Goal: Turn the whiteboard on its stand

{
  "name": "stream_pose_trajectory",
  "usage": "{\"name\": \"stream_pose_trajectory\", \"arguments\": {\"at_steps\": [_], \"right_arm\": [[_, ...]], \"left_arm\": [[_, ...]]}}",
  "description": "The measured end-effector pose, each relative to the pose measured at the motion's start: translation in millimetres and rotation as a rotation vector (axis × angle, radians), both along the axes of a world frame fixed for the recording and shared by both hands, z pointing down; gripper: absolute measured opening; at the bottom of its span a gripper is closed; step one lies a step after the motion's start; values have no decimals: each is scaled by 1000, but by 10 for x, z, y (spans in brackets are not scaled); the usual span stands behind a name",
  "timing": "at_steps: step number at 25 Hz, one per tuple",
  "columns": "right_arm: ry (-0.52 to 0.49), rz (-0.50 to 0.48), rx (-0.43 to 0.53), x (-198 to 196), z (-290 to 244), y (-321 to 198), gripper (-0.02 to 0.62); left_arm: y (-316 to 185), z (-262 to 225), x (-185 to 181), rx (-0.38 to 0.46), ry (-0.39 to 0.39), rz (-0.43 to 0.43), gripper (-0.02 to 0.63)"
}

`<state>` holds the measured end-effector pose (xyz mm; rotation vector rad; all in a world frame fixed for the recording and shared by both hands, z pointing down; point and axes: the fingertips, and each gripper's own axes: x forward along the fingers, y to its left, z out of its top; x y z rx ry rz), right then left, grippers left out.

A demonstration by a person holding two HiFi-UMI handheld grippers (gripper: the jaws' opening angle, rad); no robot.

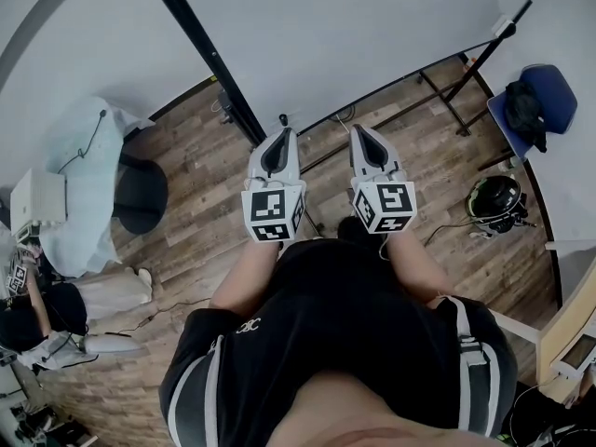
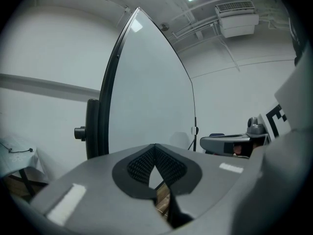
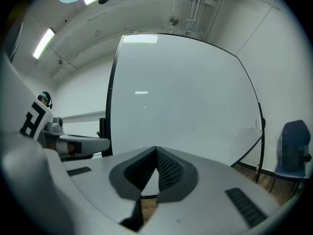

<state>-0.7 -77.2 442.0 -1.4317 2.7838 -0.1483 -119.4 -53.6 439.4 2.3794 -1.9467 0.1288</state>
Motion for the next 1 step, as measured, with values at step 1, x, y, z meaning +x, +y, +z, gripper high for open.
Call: {"name": "stream_pose_trajectory", "arguments": {"at_steps": [1], "right_arm": [[1, -1, 0, 0, 3, 2, 6]], "left_arm": [[1, 5, -2, 0, 2, -1, 8]]}}
